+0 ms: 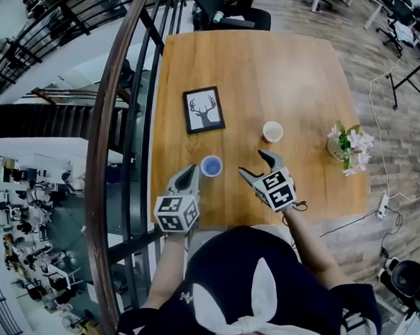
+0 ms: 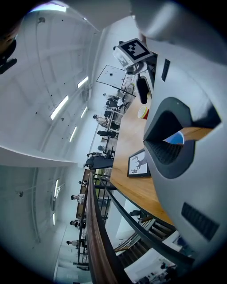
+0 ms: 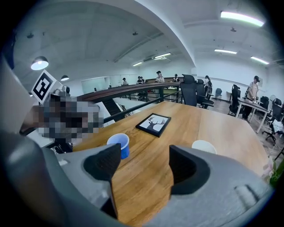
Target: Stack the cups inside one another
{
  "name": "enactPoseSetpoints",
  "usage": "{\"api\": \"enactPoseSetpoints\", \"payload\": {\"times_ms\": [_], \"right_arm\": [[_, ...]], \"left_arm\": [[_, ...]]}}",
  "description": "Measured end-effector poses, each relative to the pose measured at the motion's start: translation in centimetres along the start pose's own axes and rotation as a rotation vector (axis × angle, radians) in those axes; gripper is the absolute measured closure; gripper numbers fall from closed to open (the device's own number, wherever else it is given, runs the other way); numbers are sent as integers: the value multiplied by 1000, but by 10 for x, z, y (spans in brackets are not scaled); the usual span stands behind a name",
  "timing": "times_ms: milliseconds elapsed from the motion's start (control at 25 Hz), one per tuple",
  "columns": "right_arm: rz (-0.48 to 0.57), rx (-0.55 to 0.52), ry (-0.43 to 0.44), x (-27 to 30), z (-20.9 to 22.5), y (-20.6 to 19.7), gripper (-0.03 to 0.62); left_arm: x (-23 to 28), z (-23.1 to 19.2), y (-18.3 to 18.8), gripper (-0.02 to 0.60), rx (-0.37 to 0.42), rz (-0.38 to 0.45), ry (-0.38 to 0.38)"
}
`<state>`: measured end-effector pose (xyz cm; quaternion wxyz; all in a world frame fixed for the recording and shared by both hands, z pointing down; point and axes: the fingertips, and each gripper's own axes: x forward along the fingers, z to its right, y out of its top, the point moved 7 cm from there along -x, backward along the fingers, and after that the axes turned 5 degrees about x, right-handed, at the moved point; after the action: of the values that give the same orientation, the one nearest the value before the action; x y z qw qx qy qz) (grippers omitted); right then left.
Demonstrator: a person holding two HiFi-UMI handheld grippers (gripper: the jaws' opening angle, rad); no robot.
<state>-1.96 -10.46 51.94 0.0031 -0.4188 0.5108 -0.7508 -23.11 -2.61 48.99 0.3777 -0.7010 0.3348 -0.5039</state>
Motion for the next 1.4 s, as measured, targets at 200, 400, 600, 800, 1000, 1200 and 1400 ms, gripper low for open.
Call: {"api": "enactPoseSetpoints", "payload": {"times_ms": [200,400,600,800,1000,1200,1400], "right_arm": [[-3,-21,44,11,-22,4,256],[-6,-21,90,24,-44,12,256],[-16,-34,121,42,-64,16,256],[-30,-47,129,60,-80,17,255],[-64,-43,122,80,-91,15,232],[-96,-26,91,94,-96,11,228],[-128,-26,51,105,-98,6,227]], "left_arm": [[-16,-12,-6,565,-15,-3,21],[-23,-24,-8,565,-17,-11,28],[-25,-33,-10,565,-13,-23,19],[-28,-51,-15,565,-10,-43,20],[-28,-73,-18,565,-9,-60,13],[-24,-85,-20,565,-4,-83,-20],[-16,-92,-21,565,20,-101,-61]]}}
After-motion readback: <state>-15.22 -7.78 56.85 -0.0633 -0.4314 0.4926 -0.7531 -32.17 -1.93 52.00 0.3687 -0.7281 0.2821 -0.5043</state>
